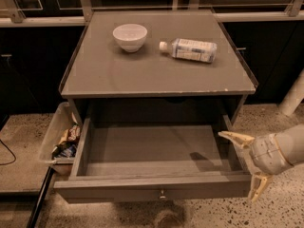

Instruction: Open top drawer

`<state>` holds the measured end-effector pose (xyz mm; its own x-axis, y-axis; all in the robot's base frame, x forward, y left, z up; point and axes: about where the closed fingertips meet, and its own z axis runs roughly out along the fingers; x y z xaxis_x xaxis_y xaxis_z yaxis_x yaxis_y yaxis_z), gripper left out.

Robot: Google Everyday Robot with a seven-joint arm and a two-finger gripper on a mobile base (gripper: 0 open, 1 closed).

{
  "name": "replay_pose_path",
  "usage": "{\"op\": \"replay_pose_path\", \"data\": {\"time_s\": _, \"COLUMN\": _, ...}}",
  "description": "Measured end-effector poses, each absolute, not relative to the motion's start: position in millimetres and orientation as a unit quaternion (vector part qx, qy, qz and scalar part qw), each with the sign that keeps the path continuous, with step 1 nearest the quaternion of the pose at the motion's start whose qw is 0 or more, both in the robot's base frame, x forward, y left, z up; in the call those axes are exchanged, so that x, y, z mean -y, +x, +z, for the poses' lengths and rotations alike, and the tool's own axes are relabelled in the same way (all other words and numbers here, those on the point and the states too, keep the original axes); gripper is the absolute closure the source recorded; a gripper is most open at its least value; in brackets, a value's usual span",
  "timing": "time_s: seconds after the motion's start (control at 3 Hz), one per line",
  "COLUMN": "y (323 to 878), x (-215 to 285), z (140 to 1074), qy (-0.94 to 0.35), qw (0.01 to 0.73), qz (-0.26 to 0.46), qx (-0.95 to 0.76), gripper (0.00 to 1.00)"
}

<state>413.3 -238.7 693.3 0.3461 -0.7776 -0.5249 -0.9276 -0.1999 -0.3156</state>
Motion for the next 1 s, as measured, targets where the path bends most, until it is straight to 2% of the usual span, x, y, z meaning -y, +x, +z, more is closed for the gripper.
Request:
{"op": "replay_pose_path", "data": {"time_s": 0.33, "y": 419, "x": 235, "z": 759, "qy": -0.788, "qw": 0.309, "qz": 0.08, "qx": -0.527, "gripper": 0.0}}
{"op": "replay_pose_path", "data": {"time_s": 1.0, "y": 439, "x": 220, "z": 868, "qy": -0.817, "qw": 0.324, "qz": 0.038, "qx": -0.475, "gripper": 0.0}}
